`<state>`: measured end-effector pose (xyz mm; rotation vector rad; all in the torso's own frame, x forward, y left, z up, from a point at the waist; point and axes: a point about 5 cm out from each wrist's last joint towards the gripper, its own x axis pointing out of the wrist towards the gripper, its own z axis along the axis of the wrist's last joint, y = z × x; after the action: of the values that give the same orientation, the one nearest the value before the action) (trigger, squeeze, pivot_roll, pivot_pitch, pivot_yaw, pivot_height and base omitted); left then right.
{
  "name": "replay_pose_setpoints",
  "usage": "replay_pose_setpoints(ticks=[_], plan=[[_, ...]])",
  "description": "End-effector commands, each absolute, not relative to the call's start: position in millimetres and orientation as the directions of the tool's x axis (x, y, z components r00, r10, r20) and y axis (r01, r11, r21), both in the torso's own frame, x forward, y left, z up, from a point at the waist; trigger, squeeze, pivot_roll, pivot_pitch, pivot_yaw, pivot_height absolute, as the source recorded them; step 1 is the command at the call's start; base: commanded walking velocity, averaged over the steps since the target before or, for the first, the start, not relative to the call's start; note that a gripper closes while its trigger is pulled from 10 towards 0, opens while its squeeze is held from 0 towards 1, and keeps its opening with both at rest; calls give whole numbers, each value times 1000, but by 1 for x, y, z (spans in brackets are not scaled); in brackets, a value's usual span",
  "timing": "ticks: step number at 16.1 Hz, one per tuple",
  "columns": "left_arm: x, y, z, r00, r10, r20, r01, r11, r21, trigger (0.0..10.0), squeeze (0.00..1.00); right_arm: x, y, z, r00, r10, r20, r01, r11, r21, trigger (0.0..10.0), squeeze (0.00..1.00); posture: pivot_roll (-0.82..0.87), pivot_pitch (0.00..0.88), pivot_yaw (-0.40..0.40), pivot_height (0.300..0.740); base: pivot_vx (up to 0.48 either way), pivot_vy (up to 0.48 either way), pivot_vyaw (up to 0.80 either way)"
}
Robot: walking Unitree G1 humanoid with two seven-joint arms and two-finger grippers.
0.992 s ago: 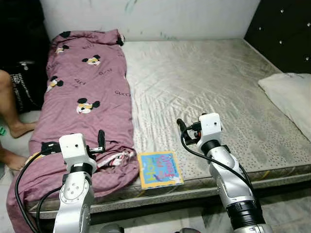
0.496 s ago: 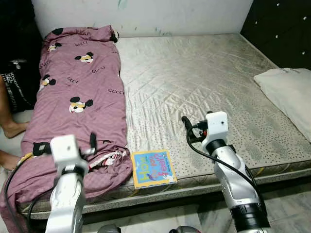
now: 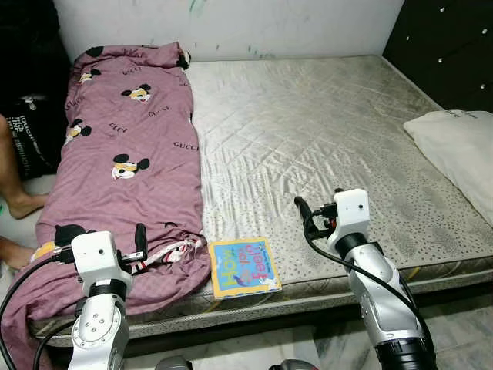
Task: Clean up the room
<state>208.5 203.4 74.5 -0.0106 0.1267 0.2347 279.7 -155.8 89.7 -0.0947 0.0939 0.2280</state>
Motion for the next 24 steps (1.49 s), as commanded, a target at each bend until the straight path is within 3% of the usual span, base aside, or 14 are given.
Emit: replay_pose_setpoints(ticks=[1,8,16,21,24], plan=[[208,205,79,967,229,-109,-229,973,18,10000,0,279,-155,95,969,229,-94,-237,968,-84,10000,0,-19,0,-3,740,0,0,0],[207,203,79,967,229,-112,-228,973,19,10000,0,277,-154,94,962,251,-104,-261,960,-98,10000,0,-20,0,-9,657,0,0,0],[210,203,79,966,234,-109,-234,972,20,10000,0,279,-152,93,957,268,-113,-279,955,-102,10000,0,-18,0,-13,657,0,0,0],[210,203,79,965,239,-110,-239,971,20,10000,0,280,-150,93,953,278,-119,-291,950,-113,10000,0,-18,0,-15,603,0,0,0],[211,203,80,966,235,-106,-235,972,15,10000,0,280,-149,93,952,282,-117,-294,950,-103,10000,0,-17,0,-16,603,0,0,0]])
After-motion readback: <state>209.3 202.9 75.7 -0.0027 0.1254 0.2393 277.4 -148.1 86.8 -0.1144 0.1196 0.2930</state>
